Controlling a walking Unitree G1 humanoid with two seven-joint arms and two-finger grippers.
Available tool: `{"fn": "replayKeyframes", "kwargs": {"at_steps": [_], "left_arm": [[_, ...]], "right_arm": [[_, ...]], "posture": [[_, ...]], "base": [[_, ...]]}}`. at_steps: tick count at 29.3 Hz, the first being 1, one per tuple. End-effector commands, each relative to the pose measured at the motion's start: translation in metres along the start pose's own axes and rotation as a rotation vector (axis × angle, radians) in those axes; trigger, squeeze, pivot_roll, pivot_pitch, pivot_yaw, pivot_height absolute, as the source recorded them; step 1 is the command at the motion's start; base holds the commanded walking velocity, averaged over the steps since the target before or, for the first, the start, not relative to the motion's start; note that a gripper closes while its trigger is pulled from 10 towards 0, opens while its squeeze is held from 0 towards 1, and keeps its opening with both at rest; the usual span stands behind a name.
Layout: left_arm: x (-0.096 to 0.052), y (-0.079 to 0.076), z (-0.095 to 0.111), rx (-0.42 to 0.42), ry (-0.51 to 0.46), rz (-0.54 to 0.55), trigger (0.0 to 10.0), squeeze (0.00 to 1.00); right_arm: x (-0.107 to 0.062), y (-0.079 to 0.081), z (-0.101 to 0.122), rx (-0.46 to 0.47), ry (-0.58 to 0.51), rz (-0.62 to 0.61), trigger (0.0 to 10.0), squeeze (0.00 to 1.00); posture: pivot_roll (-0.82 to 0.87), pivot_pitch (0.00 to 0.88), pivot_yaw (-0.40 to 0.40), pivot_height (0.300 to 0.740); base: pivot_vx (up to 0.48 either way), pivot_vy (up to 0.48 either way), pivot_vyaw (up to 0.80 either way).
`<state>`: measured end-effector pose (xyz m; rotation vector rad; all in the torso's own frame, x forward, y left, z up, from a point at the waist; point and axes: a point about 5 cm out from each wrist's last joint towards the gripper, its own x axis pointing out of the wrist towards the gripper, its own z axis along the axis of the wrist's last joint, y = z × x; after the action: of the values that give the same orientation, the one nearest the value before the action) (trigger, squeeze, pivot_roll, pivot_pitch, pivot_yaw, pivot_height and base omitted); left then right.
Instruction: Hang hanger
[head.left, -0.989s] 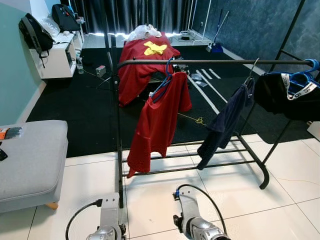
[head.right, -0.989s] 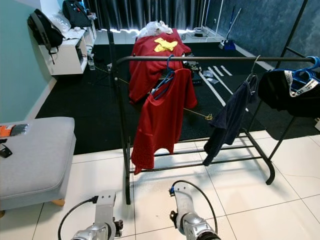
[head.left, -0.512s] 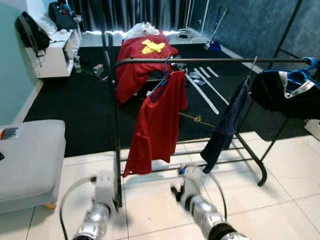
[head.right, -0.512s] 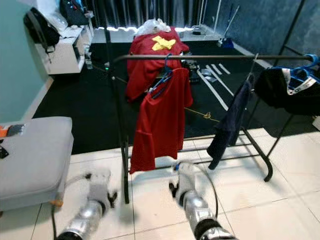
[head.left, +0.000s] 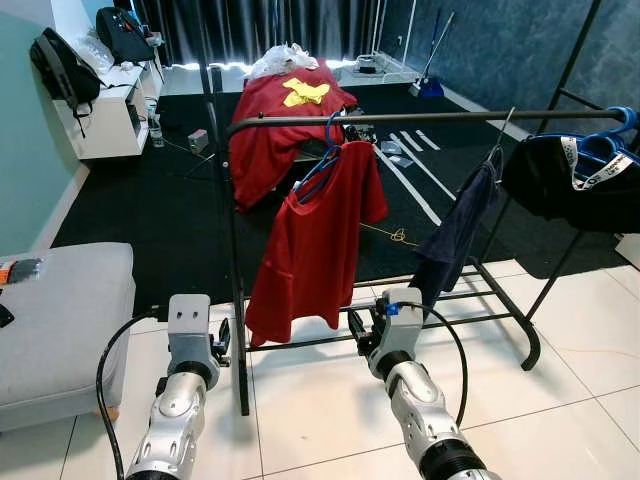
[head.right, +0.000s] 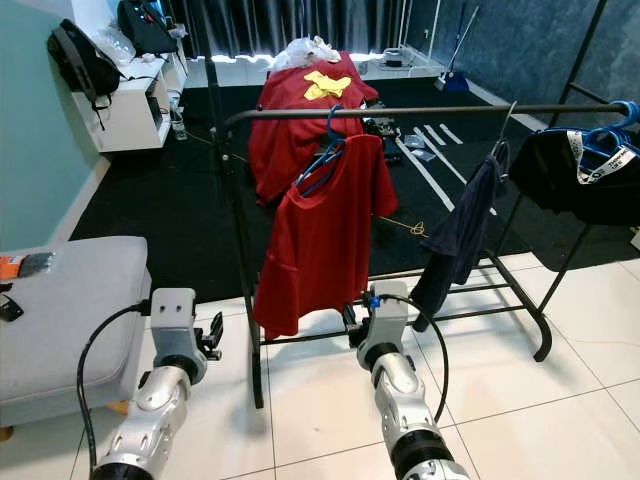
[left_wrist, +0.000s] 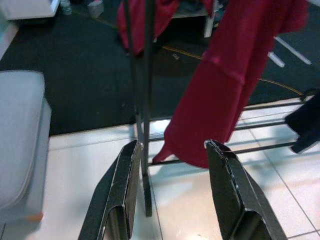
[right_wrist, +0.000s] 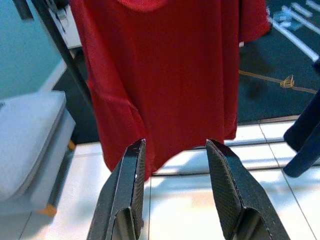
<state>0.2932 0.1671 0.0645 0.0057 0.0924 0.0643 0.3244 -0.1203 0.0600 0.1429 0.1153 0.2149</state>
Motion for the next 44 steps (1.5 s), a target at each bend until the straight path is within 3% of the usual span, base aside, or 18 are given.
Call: {"fn": "replayKeyframes", "kwargs": {"at_steps": [1, 7, 10, 13, 16, 21, 34, 38, 44], "left_arm": [[-0.006, -0.011, -0.005, -0.029, 0.06, -0.059, 10.0, 0.0], [-0.008, -0.025, -0.006, -0.126, 0.087, -0.138, 10.0, 0.0], [-0.004, -0.029, 0.003, -0.158, 0.054, -0.134, 10.0, 0.0], [-0.001, -0.028, 0.007, -0.151, 0.046, -0.104, 10.0, 0.0], [0.001, -0.027, 0.011, -0.112, 0.054, -0.091, 10.0, 0.0], [-0.003, -0.031, 0.01, -0.151, 0.081, -0.126, 10.0, 0.0], [0.003, -0.031, 0.014, -0.087, 0.083, -0.1, 10.0, 0.0], [0.007, -0.027, 0.007, -0.047, 0.116, -0.081, 10.0, 0.0], [0.007, -0.019, -0.004, -0.063, 0.171, -0.044, 10.0, 0.0]], "right_arm": [[0.004, 0.001, 0.014, -0.041, -0.054, -0.007, 10.0, 0.0], [0.005, -0.008, 0.017, -0.071, -0.047, -0.074, 10.0, 0.0], [0.007, -0.012, 0.019, -0.089, -0.028, -0.075, 10.0, 0.0], [0.007, -0.013, 0.025, -0.096, -0.051, -0.067, 10.0, 0.0], [0.01, -0.003, 0.034, -0.142, -0.085, -0.009, 10.0, 0.0], [0.012, 0.004, 0.03, -0.207, -0.051, 0.014, 10.0, 0.0], [0.016, 0.003, 0.028, -0.176, -0.019, 0.018, 10.0, 0.0], [0.014, 0.005, 0.017, -0.182, 0.033, 0.03, 10.0, 0.0], [0.012, 0.006, 0.01, -0.171, 0.054, 0.012, 10.0, 0.0]], "posture": [[0.0, 0.029, -0.004, 0.74], [-0.01, 0.0, -0.012, 0.74], [0.01, 0.0, -0.025, 0.74], [0.02, 0.0, -0.039, 0.74], [0.01, 0.0, -0.041, 0.74], [-0.01, 0.0, -0.042, 0.74], [0.03, 0.0, -0.058, 0.74], [0.03, 0.0, -0.041, 0.74], [0.04, 0.016, -0.023, 0.74]], "base": [[0.0, 0.0, 0.0], [0.0, 0.0, 0.0], [0.0, 0.0, 0.0], [0.0, 0.0, 0.0], [0.0, 0.0, 0.0], [0.0, 0.0, 0.0], [0.0, 0.0, 0.0], [0.0, 0.0, 0.0], [0.0, 0.0, 0.0]]}}
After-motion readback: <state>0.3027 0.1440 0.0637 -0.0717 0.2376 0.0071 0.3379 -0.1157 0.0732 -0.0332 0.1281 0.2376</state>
